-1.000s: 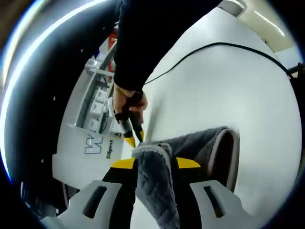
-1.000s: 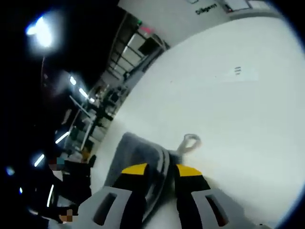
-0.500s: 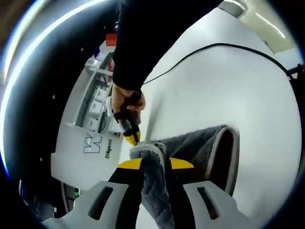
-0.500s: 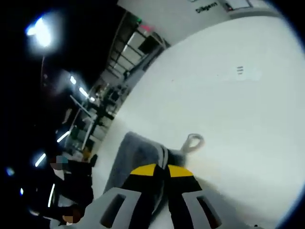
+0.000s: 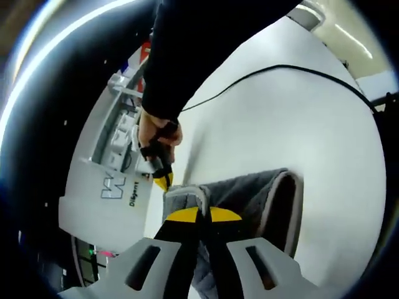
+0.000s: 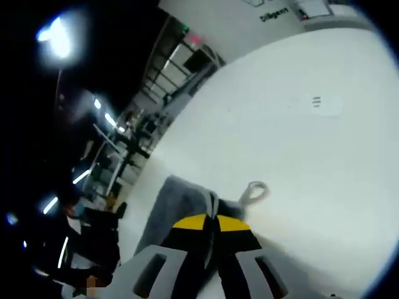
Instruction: Open the folded towel by lifting each exposed corner and separating the folded layers until the towel lies flat within the target outline without major curled edges
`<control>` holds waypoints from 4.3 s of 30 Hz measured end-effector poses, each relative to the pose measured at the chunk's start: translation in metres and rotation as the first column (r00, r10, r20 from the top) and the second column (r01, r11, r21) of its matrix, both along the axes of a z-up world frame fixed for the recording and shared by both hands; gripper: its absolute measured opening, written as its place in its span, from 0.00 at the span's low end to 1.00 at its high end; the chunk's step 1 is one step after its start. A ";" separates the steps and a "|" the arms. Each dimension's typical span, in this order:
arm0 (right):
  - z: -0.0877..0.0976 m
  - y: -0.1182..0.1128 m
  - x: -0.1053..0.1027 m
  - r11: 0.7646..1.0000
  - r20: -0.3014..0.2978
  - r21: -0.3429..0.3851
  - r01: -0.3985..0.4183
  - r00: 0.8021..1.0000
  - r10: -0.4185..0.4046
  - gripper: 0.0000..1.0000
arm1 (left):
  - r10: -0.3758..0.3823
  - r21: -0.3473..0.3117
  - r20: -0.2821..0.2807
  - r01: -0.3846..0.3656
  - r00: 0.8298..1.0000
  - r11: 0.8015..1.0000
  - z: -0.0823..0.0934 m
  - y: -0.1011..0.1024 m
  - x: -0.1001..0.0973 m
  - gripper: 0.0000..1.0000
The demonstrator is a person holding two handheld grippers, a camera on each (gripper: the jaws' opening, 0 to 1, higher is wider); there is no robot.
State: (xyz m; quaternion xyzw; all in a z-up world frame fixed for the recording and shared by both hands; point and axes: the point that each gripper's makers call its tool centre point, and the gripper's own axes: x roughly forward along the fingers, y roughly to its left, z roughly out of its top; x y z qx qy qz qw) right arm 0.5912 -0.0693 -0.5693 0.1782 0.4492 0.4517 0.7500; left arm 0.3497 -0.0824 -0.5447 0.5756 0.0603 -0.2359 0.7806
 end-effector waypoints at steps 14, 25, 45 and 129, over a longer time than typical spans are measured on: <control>-0.006 -0.002 0.011 1.000 -0.002 -0.017 0.025 1.000 -0.025 0.00 | -0.032 -0.086 -0.040 0.029 0.999 0.996 0.010 -0.009 -0.016 0.01; -0.006 -0.001 0.020 0.999 0.022 -0.038 0.022 1.000 -0.021 0.00 | -0.043 -0.174 -0.039 0.035 0.998 0.984 0.020 -0.007 -0.019 0.00; 0.020 0.002 0.025 0.996 0.055 -0.062 0.062 0.997 -0.059 0.00 | -0.046 -0.270 -0.050 0.031 0.998 0.962 0.036 0.003 -0.022 0.00; 0.081 0.174 -0.029 0.956 0.174 -0.294 -0.015 0.982 0.069 0.00 | 0.221 -0.519 -0.025 -0.201 0.975 0.831 0.068 0.199 -0.038 0.00</control>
